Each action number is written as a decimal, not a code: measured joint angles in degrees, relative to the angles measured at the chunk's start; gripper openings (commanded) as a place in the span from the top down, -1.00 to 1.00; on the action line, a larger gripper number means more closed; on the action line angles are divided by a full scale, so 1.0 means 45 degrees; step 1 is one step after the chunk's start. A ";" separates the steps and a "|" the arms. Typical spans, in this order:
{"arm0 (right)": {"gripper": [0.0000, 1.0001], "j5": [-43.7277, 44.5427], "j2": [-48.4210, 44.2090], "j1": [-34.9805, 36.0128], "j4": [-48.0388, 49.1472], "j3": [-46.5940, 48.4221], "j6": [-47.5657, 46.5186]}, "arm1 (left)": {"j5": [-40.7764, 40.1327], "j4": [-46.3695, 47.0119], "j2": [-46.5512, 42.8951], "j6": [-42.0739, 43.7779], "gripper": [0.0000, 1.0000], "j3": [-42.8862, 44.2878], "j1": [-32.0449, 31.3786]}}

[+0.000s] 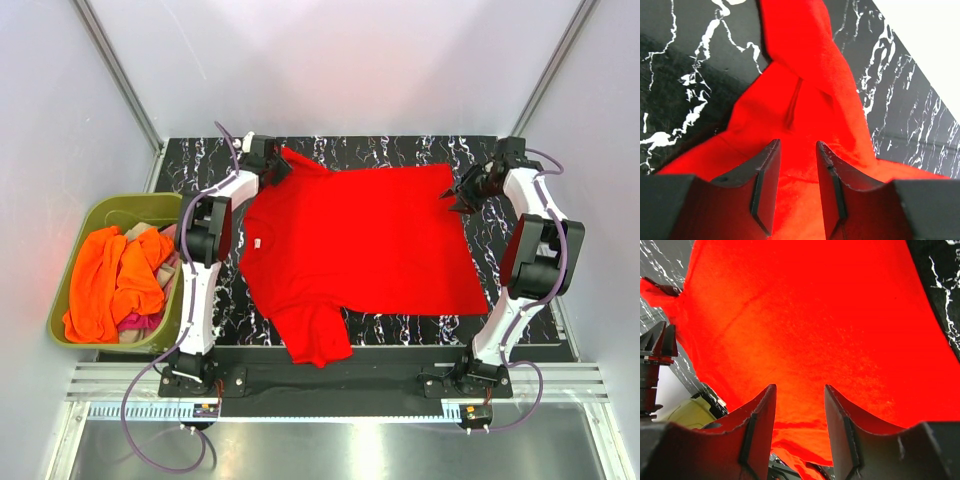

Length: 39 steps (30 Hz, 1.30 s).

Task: Fold and stack the t-shirts
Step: Flatten the tshirt out

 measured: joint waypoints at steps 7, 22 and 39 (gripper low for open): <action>0.00 0.0000 -0.0102 -0.0024 0.0019 -0.0291 -0.0102 | 0.0068 0.0631 0.0588 -0.0646 0.23 0.0194 0.0233; 0.02 -0.0073 -0.0199 -0.0097 0.0092 -0.0500 -0.0126 | 0.0738 0.1525 0.1078 -0.1137 0.33 0.0505 0.0321; 0.02 -0.0097 -0.0199 -0.0097 0.0301 -0.0505 -0.0126 | 0.1224 0.1710 0.1982 -0.1316 1.00 0.1676 0.0228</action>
